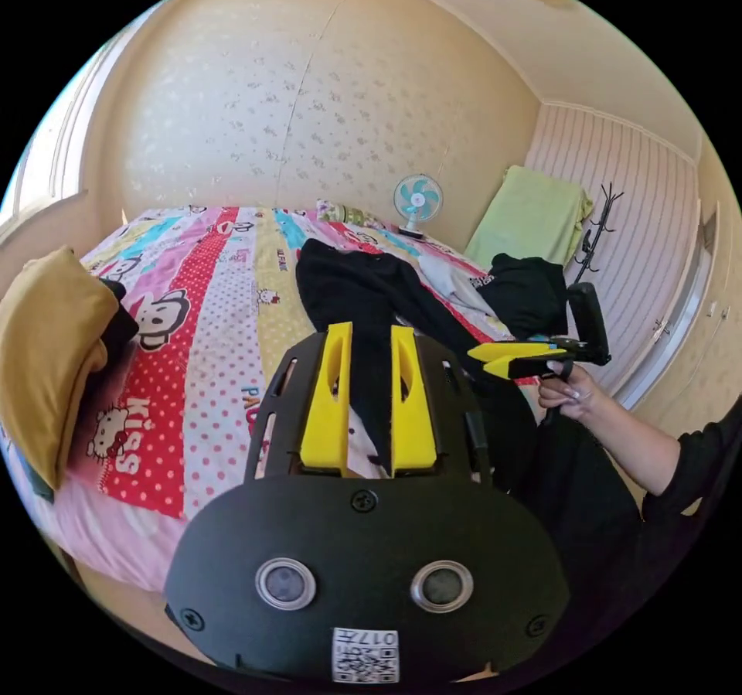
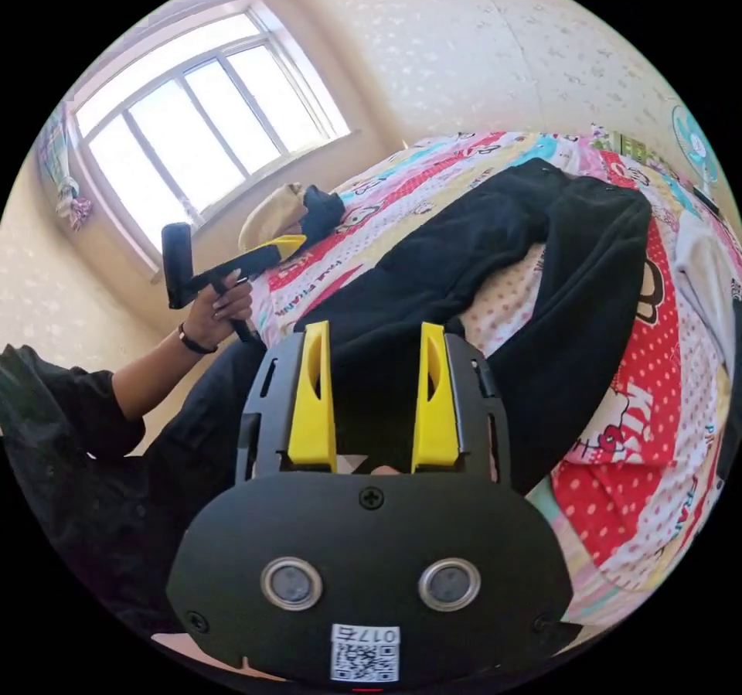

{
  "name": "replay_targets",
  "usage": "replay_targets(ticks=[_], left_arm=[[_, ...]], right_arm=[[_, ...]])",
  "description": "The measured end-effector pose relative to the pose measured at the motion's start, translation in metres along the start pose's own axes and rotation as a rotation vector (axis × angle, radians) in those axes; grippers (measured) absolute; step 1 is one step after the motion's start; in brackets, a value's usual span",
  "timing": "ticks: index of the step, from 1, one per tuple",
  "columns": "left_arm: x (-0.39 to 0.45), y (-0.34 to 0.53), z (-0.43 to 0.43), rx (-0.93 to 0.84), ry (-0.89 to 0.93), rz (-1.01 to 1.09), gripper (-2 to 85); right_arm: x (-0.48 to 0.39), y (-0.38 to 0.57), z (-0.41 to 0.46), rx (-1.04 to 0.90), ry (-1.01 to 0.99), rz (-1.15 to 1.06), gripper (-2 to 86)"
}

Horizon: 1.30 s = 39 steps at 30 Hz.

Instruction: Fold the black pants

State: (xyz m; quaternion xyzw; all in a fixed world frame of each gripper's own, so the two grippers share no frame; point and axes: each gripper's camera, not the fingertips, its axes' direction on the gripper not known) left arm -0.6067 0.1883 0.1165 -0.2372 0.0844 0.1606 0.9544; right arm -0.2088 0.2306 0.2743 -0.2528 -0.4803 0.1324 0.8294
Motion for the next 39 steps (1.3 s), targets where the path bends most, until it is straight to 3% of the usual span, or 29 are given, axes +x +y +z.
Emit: replay_targets(ticks=[4,6,10,12,15,17,20,23,28,31,35,39], left_arm=[[-0.013,0.050,-0.001,-0.003,0.093,-0.092,13.5],[-0.017,0.069,-0.001,0.026,0.093,-0.159,14.2],[-0.023,0.087,-0.018,0.137,0.068,-0.199,12.5],[-0.027,0.077,-0.027,0.140,0.042,-0.153,12.4],[-0.042,0.078,-0.043,0.206,-0.024,-0.179,11.9],[-0.067,0.090,-0.048,0.276,0.052,-0.316,11.4],[-0.103,0.105,-0.049,0.285,0.128,-0.484,11.1],[-0.111,0.101,-0.059,0.304,0.091,-0.480,11.0],[-0.105,0.089,-0.051,0.242,0.060,-0.437,11.1],[-0.101,0.081,-0.043,0.209,0.055,-0.406,11.2],[-0.092,0.073,-0.037,0.170,0.024,-0.344,11.2],[-0.079,0.067,-0.034,0.130,0.048,-0.265,11.3]], right_arm=[[-0.022,0.066,0.005,0.168,-0.113,-0.092,14.7],[-0.025,0.062,0.020,0.076,-0.167,-0.115,15.1],[-0.045,0.049,0.033,-0.016,0.152,-0.087,12.5],[-0.054,0.037,0.024,0.003,0.159,-0.042,7.5],[-0.062,0.016,-0.018,0.145,-0.207,-0.105,3.5],[-0.033,0.012,-0.037,0.250,-0.520,-0.033,3.0],[0.004,0.024,-0.025,0.167,-0.604,0.042,3.4],[0.024,0.040,-0.014,-0.018,-0.414,0.116,6.2],[0.042,0.056,-0.058,0.146,-0.007,0.296,10.2],[0.037,0.041,-0.043,0.038,0.204,0.350,12.3],[0.008,0.031,0.014,-0.055,0.514,0.276,13.7],[-0.006,0.022,0.018,-0.116,0.635,0.183,9.2]])
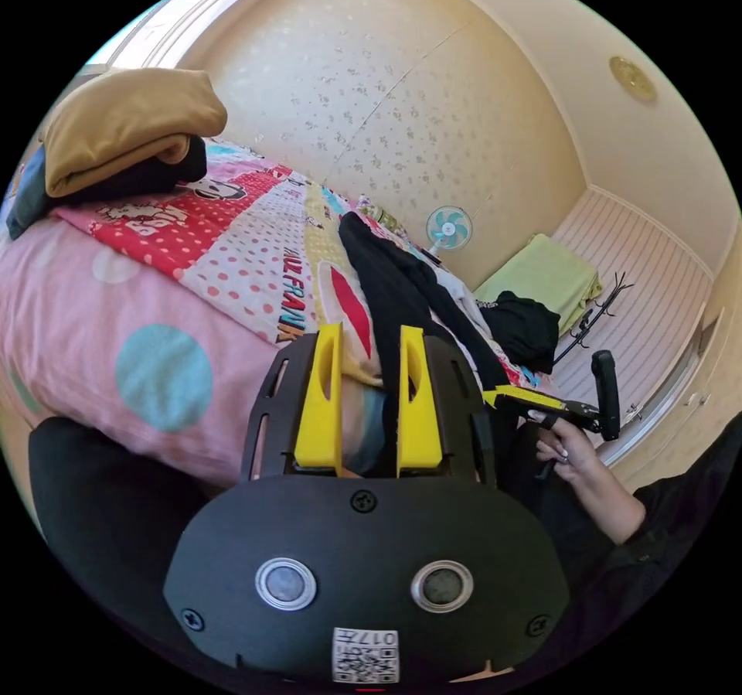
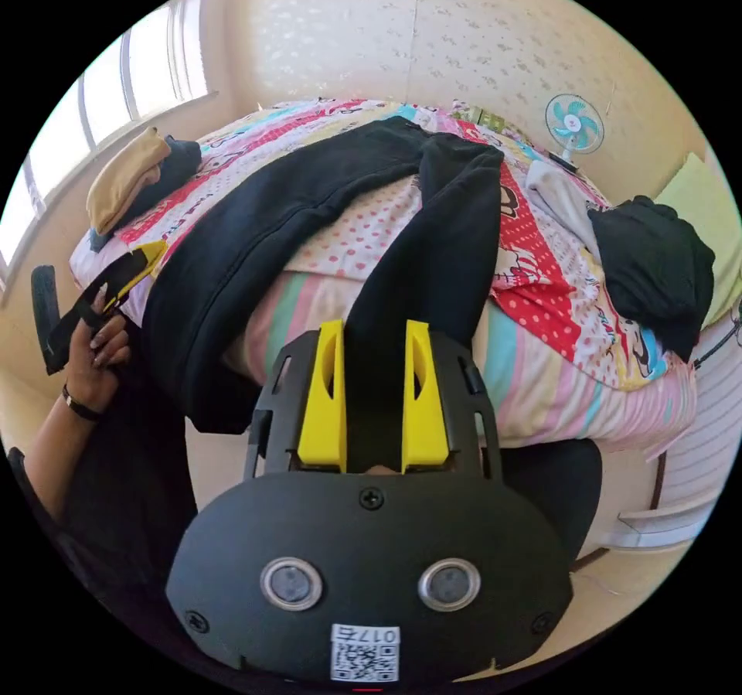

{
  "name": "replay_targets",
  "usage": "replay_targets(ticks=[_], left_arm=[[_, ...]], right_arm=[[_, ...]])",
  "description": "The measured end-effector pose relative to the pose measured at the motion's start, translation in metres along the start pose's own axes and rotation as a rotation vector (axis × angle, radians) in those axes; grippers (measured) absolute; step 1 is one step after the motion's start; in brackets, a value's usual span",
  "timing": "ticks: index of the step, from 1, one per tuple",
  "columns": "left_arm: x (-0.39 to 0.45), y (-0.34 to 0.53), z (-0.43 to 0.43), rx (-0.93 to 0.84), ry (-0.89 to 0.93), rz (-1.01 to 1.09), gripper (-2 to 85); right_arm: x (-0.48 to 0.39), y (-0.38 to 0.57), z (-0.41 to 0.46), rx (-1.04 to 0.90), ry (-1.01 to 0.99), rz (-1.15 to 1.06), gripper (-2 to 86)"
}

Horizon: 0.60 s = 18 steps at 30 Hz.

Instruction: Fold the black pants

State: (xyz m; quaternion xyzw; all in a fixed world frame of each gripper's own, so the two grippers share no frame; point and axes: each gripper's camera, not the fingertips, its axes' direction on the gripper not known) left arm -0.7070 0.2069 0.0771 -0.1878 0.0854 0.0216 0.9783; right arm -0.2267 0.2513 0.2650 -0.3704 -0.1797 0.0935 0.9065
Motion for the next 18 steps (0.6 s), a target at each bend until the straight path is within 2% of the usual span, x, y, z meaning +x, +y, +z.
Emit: replay_targets(ticks=[1,3,5,6,7,11,12,15,18], left_arm=[[0.005,-0.001,-0.001,-0.008,-0.004,0.028,11.3],[0.010,-0.003,-0.002,-0.020,-0.013,0.058,11.3],[0.010,-0.005,-0.004,-0.024,0.009,0.063,11.2],[0.006,-0.007,-0.006,-0.025,0.045,0.041,11.2],[-0.004,-0.008,-0.008,-0.023,0.082,-0.032,11.1],[-0.034,-0.007,-0.024,0.046,0.184,-0.212,11.2],[-0.036,-0.008,-0.029,0.045,0.191,-0.223,11.2],[-0.031,-0.011,-0.026,-0.079,0.148,-0.226,12.2],[-0.019,-0.011,-0.012,-0.218,0.113,-0.171,14.4]], right_arm=[[0.018,-0.002,-0.009,-0.002,-0.062,0.034,5.8],[0.082,0.005,-0.040,0.101,-0.403,0.220,4.1],[0.186,0.039,-0.062,0.373,-0.835,0.474,3.8],[0.208,0.049,-0.064,0.420,-0.875,0.514,3.7],[0.242,0.067,-0.069,0.456,-0.842,0.551,3.7],[0.302,0.117,-0.050,0.099,-0.396,0.768,4.0],[0.305,0.124,-0.050,0.091,-0.360,0.795,4.1],[0.305,0.136,-0.070,0.230,-0.313,0.774,5.2],[0.282,0.106,-0.093,0.376,-0.437,0.584,6.8]])
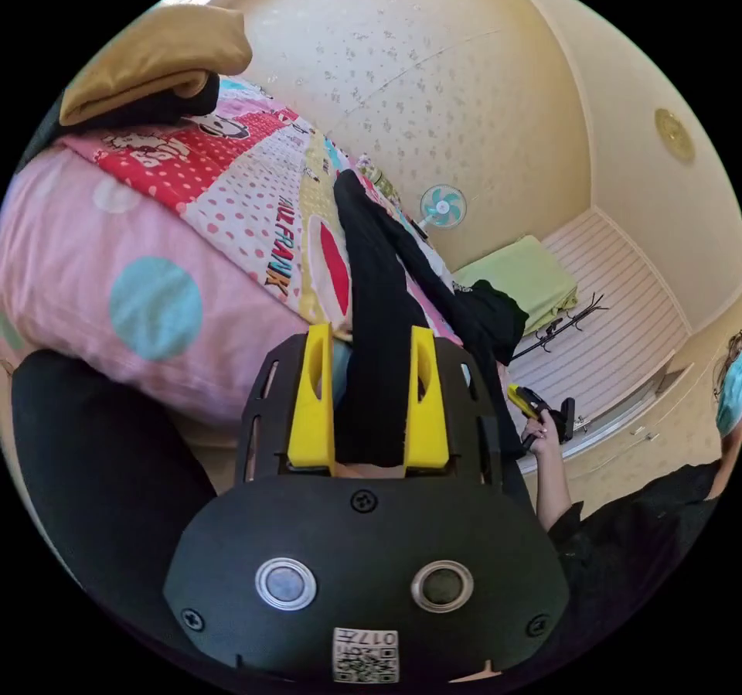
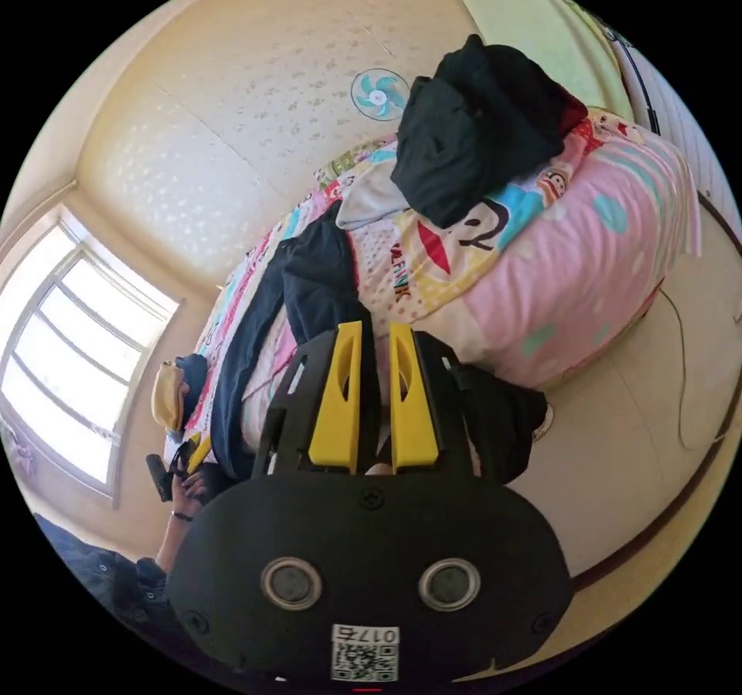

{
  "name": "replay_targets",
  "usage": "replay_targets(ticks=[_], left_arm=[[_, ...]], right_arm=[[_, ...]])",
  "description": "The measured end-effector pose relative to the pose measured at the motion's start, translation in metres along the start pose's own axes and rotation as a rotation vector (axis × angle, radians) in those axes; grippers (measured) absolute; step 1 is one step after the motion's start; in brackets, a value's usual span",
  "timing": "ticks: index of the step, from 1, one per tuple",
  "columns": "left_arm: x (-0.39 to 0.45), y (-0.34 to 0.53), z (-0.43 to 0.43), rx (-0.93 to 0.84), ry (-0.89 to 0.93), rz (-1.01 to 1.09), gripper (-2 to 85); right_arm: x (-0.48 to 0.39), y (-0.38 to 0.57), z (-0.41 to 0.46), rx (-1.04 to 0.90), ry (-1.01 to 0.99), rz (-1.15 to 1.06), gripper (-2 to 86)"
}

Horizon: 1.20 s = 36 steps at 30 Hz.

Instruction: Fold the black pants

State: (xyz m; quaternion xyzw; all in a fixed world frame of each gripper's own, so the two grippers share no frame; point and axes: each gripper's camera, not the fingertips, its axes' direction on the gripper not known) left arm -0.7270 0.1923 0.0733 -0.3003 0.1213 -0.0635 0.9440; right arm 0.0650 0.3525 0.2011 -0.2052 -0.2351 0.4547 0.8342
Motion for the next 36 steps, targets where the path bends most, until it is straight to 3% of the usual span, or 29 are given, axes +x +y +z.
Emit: replay_targets(ticks=[2,4,6,8,10,13,15,19,21,23,27,28,30,32,34,36], left_arm=[[0.003,0.002,0.013,-0.058,0.007,0.013,14.5],[-0.002,0.006,0.027,-0.083,0.010,-0.048,13.3],[-0.006,0.009,0.026,-0.052,0.021,-0.085,12.5],[-0.008,0.009,0.026,-0.056,0.029,-0.086,12.0],[-0.013,0.009,0.027,-0.094,0.043,-0.154,9.1],[-0.016,0.003,0.029,-0.151,0.172,-0.234,5.1],[-0.012,-0.007,0.018,-0.166,0.247,-0.266,4.7],[0.010,-0.037,-0.017,-0.078,0.608,-0.237,4.3],[0.011,-0.040,-0.017,-0.070,0.605,-0.254,4.4],[0.013,-0.034,-0.020,-0.041,0.467,-0.242,4.9],[0.024,0.009,-0.038,0.088,-0.017,-0.295,8.5],[0.033,0.027,-0.047,0.186,-0.114,-0.291,8.5],[0.055,0.053,-0.055,0.341,-0.183,-0.221,8.4],[0.082,0.064,-0.043,0.389,-0.123,-0.069,7.2],[0.113,0.053,0.007,0.219,0.073,0.095,6.4],[0.136,0.039,0.064,0.007,0.216,0.171,7.5]], right_arm=[[-0.039,-0.004,0.028,-0.028,-0.269,-0.116,7.7],[-0.070,0.004,0.069,-0.125,-0.415,-0.166,8.1],[-0.101,0.025,0.124,-0.306,-0.432,-0.222,8.4],[-0.127,0.074,0.199,-0.579,-0.323,-0.189,8.7],[-0.138,0.109,0.228,-0.689,-0.380,-0.182,8.6],[-0.144,0.103,0.212,-0.678,-0.485,-0.193,5.9],[-0.140,0.079,0.188,-0.656,-0.682,-0.191,4.7],[-0.095,0.041,0.140,-0.516,-1.098,-0.094,3.4],[-0.083,0.037,0.133,-0.527,-1.034,-0.123,3.0],[-0.058,0.027,0.109,-0.401,-0.743,-0.097,2.6],[-0.019,0.000,0.031,-0.021,-0.394,-0.043,4.7],[-0.013,-0.003,0.005,0.088,-0.212,-0.058,5.9],[-0.007,-0.002,-0.018,0.190,0.075,-0.076,7.3],[0.005,-0.002,-0.021,0.146,0.282,-0.088,8.7],[0.020,-0.007,-0.009,0.025,0.208,-0.076,10.2],[0.027,-0.015,0.007,-0.118,-0.096,-0.144,11.3]])
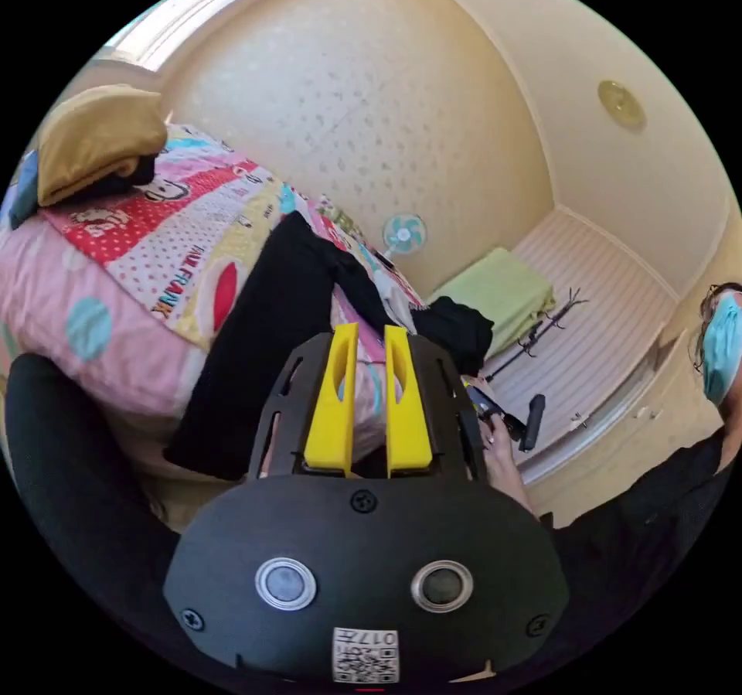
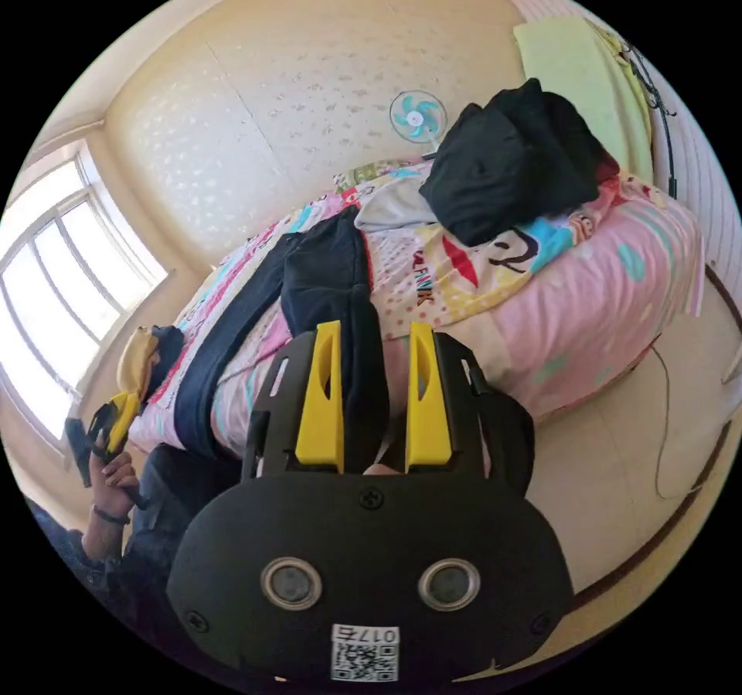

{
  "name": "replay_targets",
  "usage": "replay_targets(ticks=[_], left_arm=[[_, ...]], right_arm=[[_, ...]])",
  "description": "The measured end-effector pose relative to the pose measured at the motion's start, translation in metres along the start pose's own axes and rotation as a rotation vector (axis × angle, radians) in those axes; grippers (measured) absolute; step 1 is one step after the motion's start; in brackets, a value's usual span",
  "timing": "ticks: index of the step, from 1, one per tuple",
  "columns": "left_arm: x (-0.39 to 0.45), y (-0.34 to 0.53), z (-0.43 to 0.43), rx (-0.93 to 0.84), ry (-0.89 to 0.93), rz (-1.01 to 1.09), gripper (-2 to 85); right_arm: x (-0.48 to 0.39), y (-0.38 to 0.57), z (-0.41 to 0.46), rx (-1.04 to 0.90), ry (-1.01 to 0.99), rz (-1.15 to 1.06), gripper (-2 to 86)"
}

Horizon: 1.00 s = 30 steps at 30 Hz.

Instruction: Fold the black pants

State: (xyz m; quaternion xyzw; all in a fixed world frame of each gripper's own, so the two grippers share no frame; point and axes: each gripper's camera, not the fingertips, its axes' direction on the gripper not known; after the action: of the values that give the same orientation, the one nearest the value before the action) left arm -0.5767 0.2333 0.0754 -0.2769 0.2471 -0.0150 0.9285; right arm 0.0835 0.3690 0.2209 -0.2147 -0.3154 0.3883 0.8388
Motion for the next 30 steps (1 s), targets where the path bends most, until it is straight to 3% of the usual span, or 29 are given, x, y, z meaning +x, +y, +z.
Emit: replay_targets(ticks=[1,2,4,6,8,11,13,17,19,24,28,30], left_arm=[[0.007,-0.006,0.044,-0.128,0.078,0.035,7.9],[0.010,-0.007,0.065,-0.179,0.098,0.055,8.1],[0.027,-0.005,0.139,-0.307,0.051,0.131,9.2],[0.037,-0.002,0.182,-0.348,0.022,0.169,10.0],[0.042,0.004,0.216,-0.363,0.002,0.182,10.4],[0.040,0.018,0.265,-0.435,-0.044,0.137,12.2],[0.041,0.025,0.281,-0.389,-0.043,0.118,12.0],[0.041,0.025,0.306,-0.373,0.141,0.038,11.5],[0.024,0.025,0.330,-0.420,0.144,-0.096,9.2],[0.012,0.010,0.313,-0.584,0.201,-0.200,4.3],[0.058,-0.022,0.222,-0.517,0.107,0.003,4.3],[0.062,-0.025,0.202,-0.545,0.049,0.053,4.5]], right_arm=[[0.005,-0.005,0.011,-0.071,-0.061,0.021,11.4],[0.008,-0.008,0.017,-0.106,0.022,0.077,10.1],[0.007,-0.009,0.009,-0.088,0.075,0.128,6.8],[0.013,-0.006,-0.014,-0.010,-0.096,0.124,4.8],[0.048,0.006,-0.034,0.095,-0.280,0.277,3.9],[0.079,0.021,-0.033,0.073,-0.189,0.430,3.5],[0.082,0.021,-0.031,0.078,-0.292,0.417,3.5],[0.069,0.013,-0.027,0.054,-0.215,0.382,4.1],[0.064,0.010,-0.023,0.027,-0.184,0.375,4.9],[0.036,-0.003,-0.016,-0.131,-0.226,0.245,3.9],[0.007,-0.015,-0.013,-0.147,-0.477,0.131,2.1],[-0.009,-0.021,0.002,-0.234,-0.449,0.090,1.6]])
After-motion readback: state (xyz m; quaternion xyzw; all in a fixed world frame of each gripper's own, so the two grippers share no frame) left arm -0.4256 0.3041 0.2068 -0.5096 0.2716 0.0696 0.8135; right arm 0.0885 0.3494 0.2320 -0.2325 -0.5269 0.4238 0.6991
